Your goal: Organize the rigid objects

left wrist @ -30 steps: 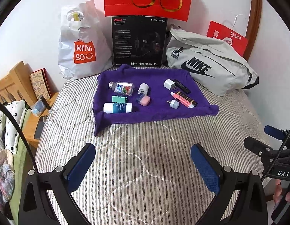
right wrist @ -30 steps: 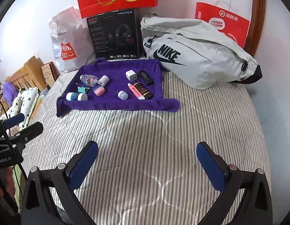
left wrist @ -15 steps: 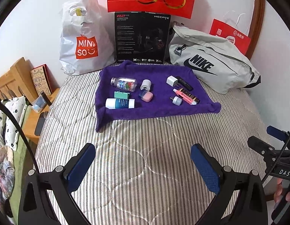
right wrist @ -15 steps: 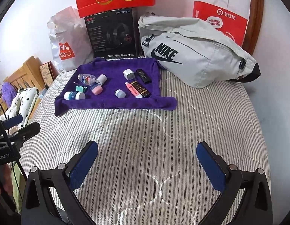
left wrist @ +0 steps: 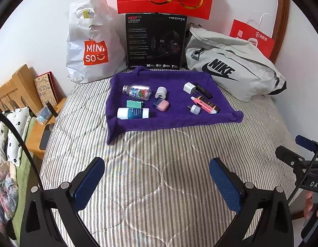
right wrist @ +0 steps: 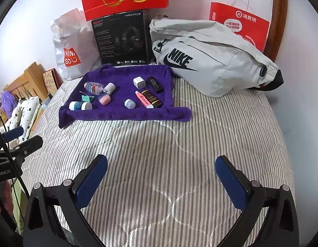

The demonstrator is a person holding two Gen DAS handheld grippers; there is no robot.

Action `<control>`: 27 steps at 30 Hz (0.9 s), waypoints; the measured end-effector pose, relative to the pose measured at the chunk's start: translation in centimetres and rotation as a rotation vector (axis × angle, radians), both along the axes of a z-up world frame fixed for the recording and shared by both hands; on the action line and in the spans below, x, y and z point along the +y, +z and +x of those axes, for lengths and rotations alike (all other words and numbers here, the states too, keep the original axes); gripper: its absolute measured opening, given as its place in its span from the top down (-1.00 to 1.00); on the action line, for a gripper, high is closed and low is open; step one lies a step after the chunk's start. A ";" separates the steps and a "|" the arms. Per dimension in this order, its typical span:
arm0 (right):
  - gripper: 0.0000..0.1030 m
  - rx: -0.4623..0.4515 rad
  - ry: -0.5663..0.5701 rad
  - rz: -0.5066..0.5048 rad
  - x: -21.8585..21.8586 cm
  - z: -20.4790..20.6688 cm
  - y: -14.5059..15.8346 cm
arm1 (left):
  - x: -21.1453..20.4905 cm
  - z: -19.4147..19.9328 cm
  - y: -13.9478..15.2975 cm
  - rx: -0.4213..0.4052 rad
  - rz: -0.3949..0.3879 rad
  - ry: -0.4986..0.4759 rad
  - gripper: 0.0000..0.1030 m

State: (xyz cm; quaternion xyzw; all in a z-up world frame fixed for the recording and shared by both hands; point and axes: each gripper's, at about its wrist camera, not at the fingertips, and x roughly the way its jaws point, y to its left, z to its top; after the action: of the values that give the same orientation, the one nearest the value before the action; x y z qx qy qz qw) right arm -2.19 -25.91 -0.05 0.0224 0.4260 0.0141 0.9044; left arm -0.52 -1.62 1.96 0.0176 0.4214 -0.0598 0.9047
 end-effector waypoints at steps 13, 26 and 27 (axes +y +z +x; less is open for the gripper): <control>-1.00 0.003 0.012 -0.012 0.4 -0.1 0.1 | 0.3 -0.2 0.1 0.000 0.006 -0.001 -0.99; -1.00 -0.005 0.012 -0.015 0.3 0.0 0.2 | 0.8 0.1 -0.1 0.007 0.008 -0.010 -0.99; -1.00 -0.004 0.012 -0.014 0.3 0.0 0.2 | 0.8 0.1 -0.1 0.007 0.008 -0.010 -0.99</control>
State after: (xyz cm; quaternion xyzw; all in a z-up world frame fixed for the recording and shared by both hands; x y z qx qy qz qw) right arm -2.18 -25.56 0.16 0.0133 0.4246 0.0168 0.9051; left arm -0.40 -0.81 1.88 0.0232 0.4245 -0.0628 0.9030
